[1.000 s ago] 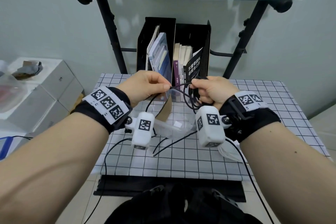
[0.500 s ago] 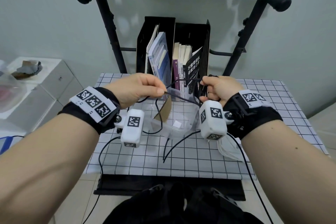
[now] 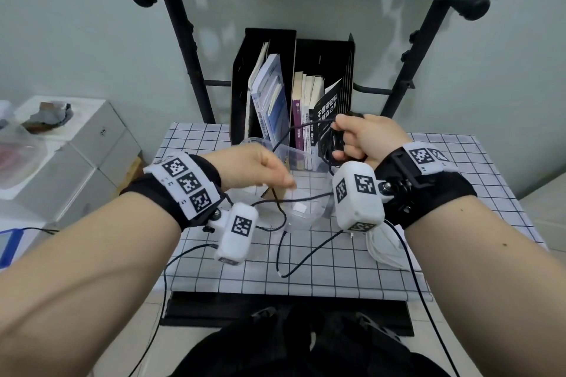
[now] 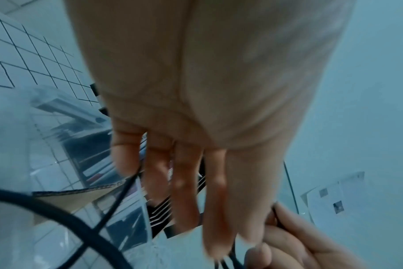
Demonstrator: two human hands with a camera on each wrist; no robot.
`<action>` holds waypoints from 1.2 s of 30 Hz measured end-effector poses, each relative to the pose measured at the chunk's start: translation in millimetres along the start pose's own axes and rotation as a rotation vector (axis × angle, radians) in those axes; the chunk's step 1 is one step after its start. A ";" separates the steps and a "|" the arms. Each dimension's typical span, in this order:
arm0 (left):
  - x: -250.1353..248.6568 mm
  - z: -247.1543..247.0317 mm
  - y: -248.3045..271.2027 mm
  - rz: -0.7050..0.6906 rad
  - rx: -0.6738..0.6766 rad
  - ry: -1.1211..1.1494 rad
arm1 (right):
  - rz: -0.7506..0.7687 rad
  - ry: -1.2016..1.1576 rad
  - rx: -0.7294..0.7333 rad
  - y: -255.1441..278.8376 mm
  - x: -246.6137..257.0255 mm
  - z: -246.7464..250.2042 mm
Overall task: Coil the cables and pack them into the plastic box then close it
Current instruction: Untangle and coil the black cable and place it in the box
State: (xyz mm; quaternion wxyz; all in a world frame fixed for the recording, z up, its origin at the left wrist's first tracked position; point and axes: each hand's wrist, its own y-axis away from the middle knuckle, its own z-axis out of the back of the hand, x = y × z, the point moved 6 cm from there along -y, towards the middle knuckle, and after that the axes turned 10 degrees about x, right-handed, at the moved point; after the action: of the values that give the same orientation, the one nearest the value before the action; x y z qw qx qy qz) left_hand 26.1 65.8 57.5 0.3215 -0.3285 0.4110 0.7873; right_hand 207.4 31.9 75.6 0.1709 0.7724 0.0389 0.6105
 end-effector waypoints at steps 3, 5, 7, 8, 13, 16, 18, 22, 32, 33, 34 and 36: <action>-4.8 32.7 4.2 -0.148 -0.426 0.226 | 0.013 0.025 0.055 4.3 3.3 -5.7; -4.3 46.6 4.2 -0.206 -0.560 0.258 | 0.020 0.026 0.085 6.6 4.4 -9.5; -4.8 44.4 -0.9 -0.176 -0.492 0.150 | 0.028 0.010 0.109 8.7 5.8 -13.2; -6.4 39.2 -2.3 -0.158 -0.424 0.116 | 0.031 0.000 0.118 9.5 6.5 -14.6; -8.4 30.1 -4.8 -0.248 -0.346 0.481 | 0.010 -0.013 0.159 12.8 4.4 -12.6; -10.8 42.5 -3.4 -0.295 -0.505 0.494 | -0.057 0.029 0.253 18.1 -4.4 -19.4; -12.3 46.3 -3.8 -0.306 -0.547 0.500 | -0.091 0.026 0.341 22.8 -9.2 -28.0; -10.9 38.0 -7.6 -0.275 -0.526 0.518 | -0.082 -0.139 0.484 29.1 -6.0 -41.5; -14.2 -6.1 -20.1 -0.195 -0.272 0.475 | 0.145 -0.589 0.363 10.6 12.4 -34.3; -13.1 -9.5 -19.8 -0.185 -0.238 0.475 | 0.171 -0.592 0.313 8.9 14.4 -28.9; -11.1 -13.3 -19.2 -0.170 -0.207 0.467 | 0.199 -0.590 0.259 8.0 16.9 -23.3; -6.6 -19.8 -17.4 -0.144 -0.170 0.438 | 0.260 -0.586 0.146 7.3 22.3 -10.2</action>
State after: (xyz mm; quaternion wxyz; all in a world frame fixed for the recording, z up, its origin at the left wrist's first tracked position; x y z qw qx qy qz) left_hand 48.4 55.1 46.2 0.2512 -0.5457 0.3788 0.7040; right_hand 202.1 33.3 100.6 0.0397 0.9240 -0.0671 0.3744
